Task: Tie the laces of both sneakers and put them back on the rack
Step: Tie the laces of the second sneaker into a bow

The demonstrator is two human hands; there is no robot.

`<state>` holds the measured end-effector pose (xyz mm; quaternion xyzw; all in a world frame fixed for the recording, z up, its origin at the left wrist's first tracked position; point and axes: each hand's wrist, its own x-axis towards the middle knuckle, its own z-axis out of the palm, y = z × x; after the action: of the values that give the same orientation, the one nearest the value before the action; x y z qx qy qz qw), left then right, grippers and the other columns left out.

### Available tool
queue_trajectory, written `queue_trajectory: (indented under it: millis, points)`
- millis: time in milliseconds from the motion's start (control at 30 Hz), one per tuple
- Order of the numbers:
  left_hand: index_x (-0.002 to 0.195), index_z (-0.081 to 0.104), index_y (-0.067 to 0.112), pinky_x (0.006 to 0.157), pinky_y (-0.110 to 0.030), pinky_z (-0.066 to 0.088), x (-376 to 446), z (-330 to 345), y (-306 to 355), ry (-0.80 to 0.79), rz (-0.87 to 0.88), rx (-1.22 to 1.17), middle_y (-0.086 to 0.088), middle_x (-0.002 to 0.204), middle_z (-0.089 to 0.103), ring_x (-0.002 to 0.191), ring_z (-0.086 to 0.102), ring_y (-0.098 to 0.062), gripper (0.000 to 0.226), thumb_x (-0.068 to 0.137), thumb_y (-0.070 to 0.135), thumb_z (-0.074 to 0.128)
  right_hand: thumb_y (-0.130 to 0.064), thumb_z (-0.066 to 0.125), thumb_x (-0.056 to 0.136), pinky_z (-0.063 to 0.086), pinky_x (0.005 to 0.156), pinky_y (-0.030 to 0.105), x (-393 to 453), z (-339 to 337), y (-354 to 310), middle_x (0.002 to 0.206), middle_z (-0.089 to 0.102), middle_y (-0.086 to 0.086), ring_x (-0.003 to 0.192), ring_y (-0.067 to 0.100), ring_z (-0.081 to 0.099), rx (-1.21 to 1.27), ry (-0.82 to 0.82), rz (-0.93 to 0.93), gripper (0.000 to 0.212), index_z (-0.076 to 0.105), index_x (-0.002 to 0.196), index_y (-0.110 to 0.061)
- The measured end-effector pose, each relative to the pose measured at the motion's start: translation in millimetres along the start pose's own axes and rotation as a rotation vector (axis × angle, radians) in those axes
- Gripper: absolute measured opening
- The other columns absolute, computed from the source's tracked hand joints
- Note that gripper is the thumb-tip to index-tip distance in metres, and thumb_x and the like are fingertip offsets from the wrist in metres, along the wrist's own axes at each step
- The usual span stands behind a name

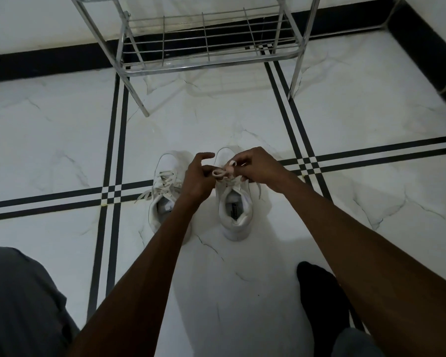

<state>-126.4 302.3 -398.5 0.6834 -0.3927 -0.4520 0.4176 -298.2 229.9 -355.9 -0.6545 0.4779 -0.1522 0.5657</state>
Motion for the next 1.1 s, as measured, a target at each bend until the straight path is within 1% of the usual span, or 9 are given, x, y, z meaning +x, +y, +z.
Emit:
queue_trajectory:
  millis: [100, 233, 333, 500, 667, 833, 933, 1000, 1100]
  points:
    - [0.117, 0.059, 0.010, 0.090, -0.059, 0.059, -2, 0, 2, -0.003, 0.004, -0.009, -0.014, 0.096, 0.080, 0.096, 0.075, -0.035, 0.026, 0.094, 0.003, 0.067, -0.010, 0.080, 0.082, 0.053, 0.052, 0.014, 3, -3, -4, 0.076, 0.073, -0.001, 0.062, 0.010, 0.067, -0.346, 0.018, -0.080, 0.013, 0.081, 0.095, -0.010]
    - [0.116, 0.065, 0.009, 0.082, -0.053, 0.062, -3, 1, 9, -0.021, 0.032, -0.028, -0.015, 0.098, 0.080, 0.095, 0.076, -0.035, 0.021, 0.095, 0.007, 0.067, -0.010, 0.079, 0.075, 0.061, 0.066, 0.034, 10, 1, 0, 0.080, 0.078, 0.006, 0.069, 0.020, 0.071, -0.518, 0.169, -0.246, 0.008, 0.082, 0.082, -0.011]
    - [0.121, 0.067, 0.008, 0.078, -0.043, 0.060, -5, -1, 12, -0.053, 0.077, -0.022, -0.016, 0.102, 0.078, 0.094, 0.076, -0.034, 0.027, 0.094, 0.010, 0.071, -0.015, 0.080, 0.070, 0.061, 0.065, 0.039, 11, 5, 5, 0.075, 0.076, 0.000, 0.066, 0.016, 0.069, -0.507, 0.271, -0.272, 0.005, 0.078, 0.074, -0.016]
    - [0.131, 0.064, 0.004, 0.074, -0.019, 0.055, -5, -1, 16, -0.138, 0.113, -0.038, -0.011, 0.116, 0.075, 0.085, 0.073, -0.011, 0.039, 0.093, 0.003, 0.071, -0.014, 0.085, 0.070, 0.060, 0.067, 0.033, 9, 15, 8, 0.077, 0.075, 0.000, 0.071, 0.014, 0.069, -0.333, 0.301, -0.232, 0.013, 0.072, 0.071, -0.013]
    - [0.124, 0.066, 0.007, 0.072, -0.017, 0.055, -3, -3, 16, -0.213, 0.085, -0.027, -0.007, 0.099, 0.076, 0.081, 0.075, -0.007, 0.036, 0.092, -0.009, 0.066, -0.016, 0.083, 0.076, 0.046, 0.059, 0.004, 10, 16, 4, 0.080, 0.075, -0.004, 0.069, 0.000, 0.066, -0.231, 0.267, -0.180, 0.011, 0.075, 0.079, -0.009]
    - [0.119, 0.072, 0.005, 0.056, -0.008, 0.046, 0, -3, 20, -0.176, 0.104, 0.115, -0.011, 0.101, 0.076, 0.078, 0.070, -0.007, 0.028, 0.091, 0.003, 0.073, -0.021, 0.085, 0.074, 0.061, 0.065, 0.031, 7, 6, 7, 0.083, 0.078, -0.003, 0.073, 0.011, 0.073, -0.137, 0.257, -0.104, 0.012, 0.077, 0.079, -0.013]
    - [0.111, 0.078, 0.010, 0.059, -0.017, 0.053, 3, -2, 20, -0.101, 0.144, 0.221, -0.007, 0.102, 0.078, 0.076, 0.072, -0.012, 0.022, 0.089, 0.011, 0.077, -0.024, 0.087, 0.071, 0.064, 0.073, 0.044, 6, 2, 12, 0.085, 0.079, -0.004, 0.076, 0.015, 0.076, -0.083, 0.238, -0.072, 0.016, 0.077, 0.079, -0.014]
    - [0.104, 0.080, 0.013, 0.062, -0.034, 0.064, 4, -2, 20, -0.051, 0.136, 0.264, -0.003, 0.098, 0.079, 0.077, 0.076, -0.019, 0.018, 0.087, 0.015, 0.080, -0.027, 0.089, 0.069, 0.065, 0.070, 0.047, 4, -2, 15, 0.084, 0.078, -0.003, 0.075, 0.019, 0.077, -0.022, 0.224, -0.015, 0.021, 0.077, 0.081, -0.014]
    - [0.099, 0.081, 0.011, 0.065, -0.043, 0.066, 3, -3, 21, -0.013, 0.134, 0.302, -0.004, 0.093, 0.079, 0.076, 0.078, -0.023, 0.014, 0.086, 0.011, 0.081, -0.027, 0.090, 0.070, 0.065, 0.073, 0.048, 0, -4, 17, 0.089, 0.078, 0.004, 0.083, 0.022, 0.077, 0.039, 0.178, 0.051, 0.025, 0.078, 0.085, -0.012]
